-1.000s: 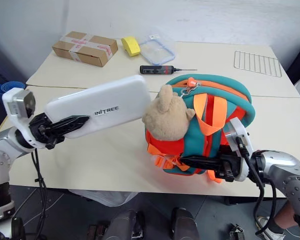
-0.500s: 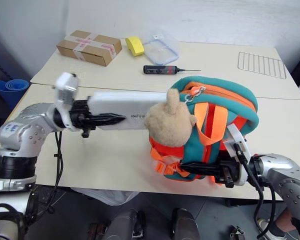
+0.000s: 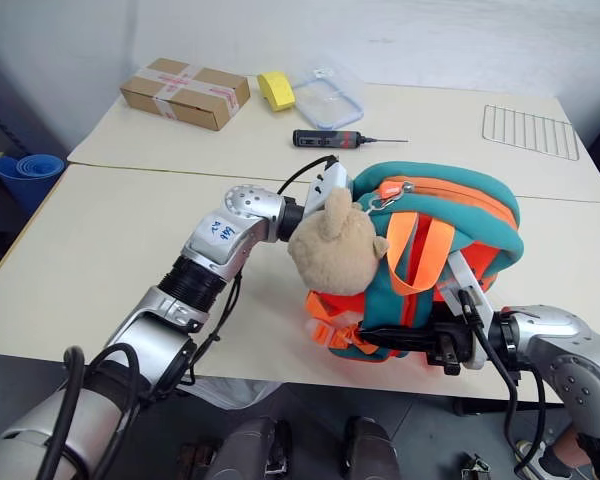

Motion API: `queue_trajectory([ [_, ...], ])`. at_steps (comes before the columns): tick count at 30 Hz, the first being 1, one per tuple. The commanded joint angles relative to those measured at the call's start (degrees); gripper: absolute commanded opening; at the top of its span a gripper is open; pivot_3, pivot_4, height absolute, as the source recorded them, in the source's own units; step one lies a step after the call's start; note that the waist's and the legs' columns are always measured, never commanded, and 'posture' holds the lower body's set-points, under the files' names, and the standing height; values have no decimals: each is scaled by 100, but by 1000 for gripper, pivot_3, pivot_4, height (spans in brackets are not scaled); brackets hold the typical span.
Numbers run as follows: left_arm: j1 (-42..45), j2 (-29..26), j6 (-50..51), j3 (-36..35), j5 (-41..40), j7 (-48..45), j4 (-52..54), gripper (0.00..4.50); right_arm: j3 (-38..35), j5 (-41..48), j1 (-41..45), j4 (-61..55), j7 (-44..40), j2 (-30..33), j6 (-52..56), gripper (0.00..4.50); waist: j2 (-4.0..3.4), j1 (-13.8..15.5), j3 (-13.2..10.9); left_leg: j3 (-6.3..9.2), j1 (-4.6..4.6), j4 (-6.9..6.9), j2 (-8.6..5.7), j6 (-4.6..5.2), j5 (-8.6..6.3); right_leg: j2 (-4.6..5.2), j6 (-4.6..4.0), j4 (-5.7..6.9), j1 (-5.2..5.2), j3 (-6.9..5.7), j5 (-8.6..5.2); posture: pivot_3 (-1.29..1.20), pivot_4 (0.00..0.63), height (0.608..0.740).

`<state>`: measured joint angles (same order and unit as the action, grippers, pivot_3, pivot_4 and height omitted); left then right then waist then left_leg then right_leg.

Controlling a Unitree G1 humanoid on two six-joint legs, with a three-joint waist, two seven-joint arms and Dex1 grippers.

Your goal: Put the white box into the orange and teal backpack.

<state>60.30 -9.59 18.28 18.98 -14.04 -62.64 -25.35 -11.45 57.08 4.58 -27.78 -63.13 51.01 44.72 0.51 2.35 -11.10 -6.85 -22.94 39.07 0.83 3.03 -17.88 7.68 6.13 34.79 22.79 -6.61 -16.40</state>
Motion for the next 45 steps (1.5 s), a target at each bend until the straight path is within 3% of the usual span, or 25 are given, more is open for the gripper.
queue_trajectory([
  [1, -184, -191, 120, -395, -193, -79, 260, 3049, -69, -20, -48, -169, 133, -158, -166, 106, 0, -16, 0, 2, -1, 1, 1, -1, 1, 0, 0, 0, 0, -2, 0, 0, 150, 740],
  [6, -505, -1028, -280, -1167, -743, -982, 504, 4388, -122, -89, -85, -190, 438, -406, -287, 106, -1, -146, -1, 6, -1, 3, 7, -9, 4, -2, 0, 14, 0, -5, 0, 0, 150, 740],
  [9, -630, -1803, -106, -1306, -841, -1615, 607, 4410, -90, -160, -40, -151, 575, -572, -384, 106, -2, -196, -1, 9, -1, 3, 11, -17, 9, -8, -2, 21, 1, -11, -1, 0, 150, 740],
  [13, -833, -2360, 64, -1392, -1040, -1966, 1241, 4410, -16, -226, 25, -114, 587, -625, -401, 106, -2, -180, -1, 10, -4, 1, 4, -15, 8, -10, -3, 30, 2, -27, -1, 0, 150, 740],
  [22, -1345, -1692, 595, -1731, -1978, -942, 3365, 4410, 106, -340, 183, 44, 534, -680, -447, 106, -2, -97, -1, 34, -19, 9, -12, 1, 4, -3, 5, 22, -11, -25, 4, 0, 150, 740],
  [32, -1574, -1242, 627, -1413, -2011, -388, 3937, 4410, 138, -378, 279, 173, 486, -678, -455, 106, -2, -101, -1, 27, -12, 9, -5, -8, 15, -19, 5, 26, -11, -23, 3, 0, 150, 740],
  [37, -1591, -1077, 461, -1361, -1946, -208, 3865, 2894, 140, -387, 287, 200, 485, -687, -450, 106, -2, -91, -1, 28, -13, 8, -7, -6, 16, -18, 5, 25, -11, -25, 4, 0, 150, 740],
  [45, -1579, -1256, 553, -1605, -2114, -203, 3717, 547, 131, -424, 257, 210, 559, -768, -477, 106, -2, -95, -1, 28, -13, 8, -6, -6, 16, -18, 5, 26, -11, -25, 3, 0, 150, 740],
])
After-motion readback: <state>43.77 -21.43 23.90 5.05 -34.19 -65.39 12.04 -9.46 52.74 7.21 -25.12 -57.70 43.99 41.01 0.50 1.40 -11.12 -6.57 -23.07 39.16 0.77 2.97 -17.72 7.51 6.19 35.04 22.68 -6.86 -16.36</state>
